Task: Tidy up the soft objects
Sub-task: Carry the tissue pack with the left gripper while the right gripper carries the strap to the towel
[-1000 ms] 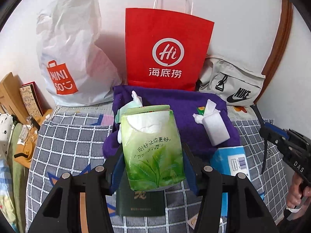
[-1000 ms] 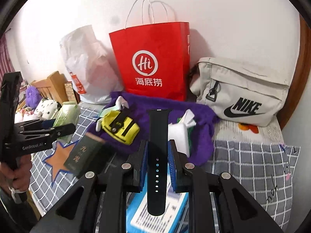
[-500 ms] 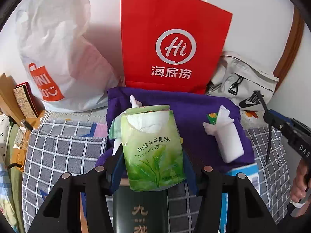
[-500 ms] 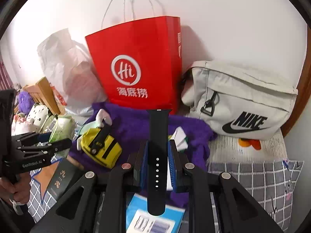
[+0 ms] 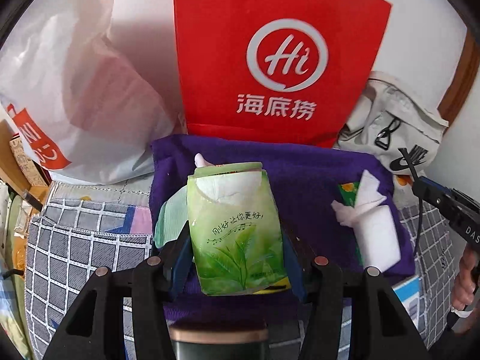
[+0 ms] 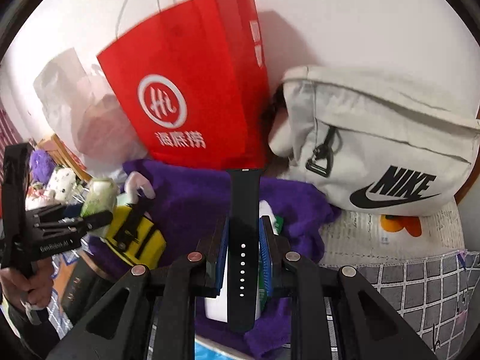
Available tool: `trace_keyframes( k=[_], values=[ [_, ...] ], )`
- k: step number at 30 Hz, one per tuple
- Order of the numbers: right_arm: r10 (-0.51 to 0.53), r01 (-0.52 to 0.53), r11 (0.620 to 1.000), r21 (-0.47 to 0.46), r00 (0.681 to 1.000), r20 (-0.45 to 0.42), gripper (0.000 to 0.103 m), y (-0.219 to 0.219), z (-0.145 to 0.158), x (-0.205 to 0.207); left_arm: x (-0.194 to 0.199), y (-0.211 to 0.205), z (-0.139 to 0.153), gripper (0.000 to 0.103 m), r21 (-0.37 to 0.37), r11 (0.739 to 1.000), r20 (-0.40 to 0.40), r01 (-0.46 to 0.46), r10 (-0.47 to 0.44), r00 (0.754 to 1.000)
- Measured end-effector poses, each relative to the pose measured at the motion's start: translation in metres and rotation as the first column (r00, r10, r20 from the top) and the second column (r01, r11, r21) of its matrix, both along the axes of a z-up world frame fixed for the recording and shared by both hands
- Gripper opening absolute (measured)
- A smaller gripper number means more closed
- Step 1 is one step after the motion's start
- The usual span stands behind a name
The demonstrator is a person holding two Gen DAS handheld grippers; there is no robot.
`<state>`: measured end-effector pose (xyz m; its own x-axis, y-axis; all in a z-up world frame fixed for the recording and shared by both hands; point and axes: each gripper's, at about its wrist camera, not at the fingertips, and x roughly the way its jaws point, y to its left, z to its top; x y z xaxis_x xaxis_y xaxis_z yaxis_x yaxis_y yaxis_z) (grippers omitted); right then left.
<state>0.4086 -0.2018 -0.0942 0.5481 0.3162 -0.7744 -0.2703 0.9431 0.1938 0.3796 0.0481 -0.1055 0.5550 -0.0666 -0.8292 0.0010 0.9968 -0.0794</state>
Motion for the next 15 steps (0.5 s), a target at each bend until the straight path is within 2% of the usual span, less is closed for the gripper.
trace_keyframes(
  k=[8, 15],
  values=[
    [-0.019, 0.017, 1.0, -0.022, 0.997, -0.075, 0.02, -0.007, -0.031, 0.015, 0.011, 0.001, -0.013, 0.052, -0.035, 0.999, -0.017, 0.031, -0.031, 0.999],
    [0.0, -0.001, 1.0, -0.011, 0.991, -0.131, 0.02, -0.001, -0.053, 0.023, 0.018, -0.001, -0.023, 0.053, -0.003, 0.999, -0.019, 0.033, -0.033, 0.999]
  ],
)
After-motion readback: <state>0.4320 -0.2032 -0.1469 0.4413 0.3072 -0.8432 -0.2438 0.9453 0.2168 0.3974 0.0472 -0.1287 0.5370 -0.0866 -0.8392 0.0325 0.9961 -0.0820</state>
